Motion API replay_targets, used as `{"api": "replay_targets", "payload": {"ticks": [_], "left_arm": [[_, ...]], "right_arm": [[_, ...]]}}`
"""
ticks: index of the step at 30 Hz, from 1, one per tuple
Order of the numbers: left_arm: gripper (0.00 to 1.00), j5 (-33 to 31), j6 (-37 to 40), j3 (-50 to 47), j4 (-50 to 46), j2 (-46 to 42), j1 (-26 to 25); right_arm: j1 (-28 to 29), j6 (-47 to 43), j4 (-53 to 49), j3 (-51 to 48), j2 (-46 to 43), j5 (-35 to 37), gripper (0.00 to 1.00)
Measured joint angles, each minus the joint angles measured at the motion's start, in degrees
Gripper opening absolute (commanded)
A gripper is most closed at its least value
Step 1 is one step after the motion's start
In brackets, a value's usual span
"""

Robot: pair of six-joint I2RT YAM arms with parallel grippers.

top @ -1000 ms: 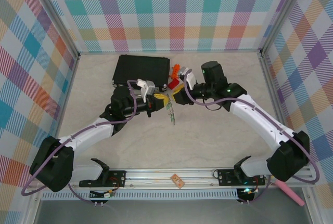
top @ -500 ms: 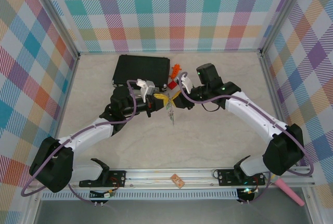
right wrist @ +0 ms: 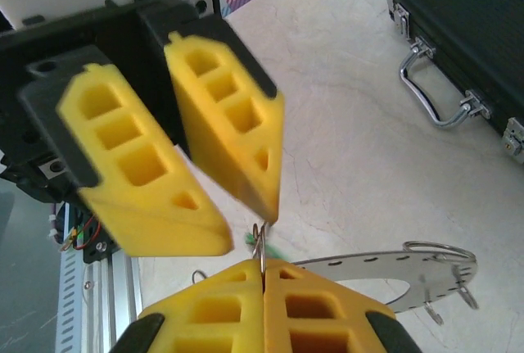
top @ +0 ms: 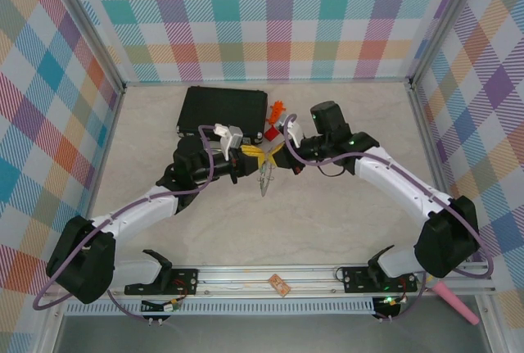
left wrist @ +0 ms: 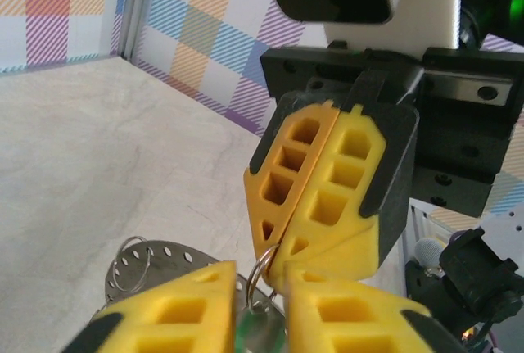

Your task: Put the keys on the keyring

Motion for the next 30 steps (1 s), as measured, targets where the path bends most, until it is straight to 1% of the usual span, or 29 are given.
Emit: {"api": "replay_targets", "payload": {"ticks": [2, 4, 10, 13, 16, 21, 24, 30], "left_arm": [[0.31, -0.4, -1.4, 0.0, 0.7, -0.9, 0.1], [0.34, -1.0, -3.8, -0.2, 3.4, -1.9, 0.5], [0.34, -1.9, -12.3, -1.9, 14.0, -3.1, 3.4], [0.34, -1.8, -16.3, -2.3, 17.9, -2.6, 4.9], [0.34, -1.3, -18.8, -2.3, 20.6, -1.5, 5.2], [0.34, -1.0, -20.0, -2.3, 22.5, -1.0, 5.2], [0.35, -1.0, -19.9, -2.3, 22.5, -1.1, 5.2], [0.35, -1.2, -19.3, -2.3, 22.1, -2.0, 5.2]], "right_arm": [[0.0, 1.0, 2.9, -2.6, -1.2, 0.3, 0.0], [-0.3, 2.5, 6.6, -5.7, -2.8, 0.6, 0.0], [-0.6, 7.1, 20.9, -12.5, -6.5, 1.3, 0.0], [-0.7, 9.1, 28.1, -14.7, -7.1, 1.4, 0.0], [-0.7, 11.1, 34.6, -15.7, -7.1, 1.4, 0.0], [-0.7, 14.7, 46.2, -17.2, -6.6, 2.3, 0.0], [-0.7, 16.5, 51.6, -17.3, -5.6, 2.7, 0.0], [-0.7, 18.4, 57.8, -17.2, -3.4, 2.9, 0.0]]}}
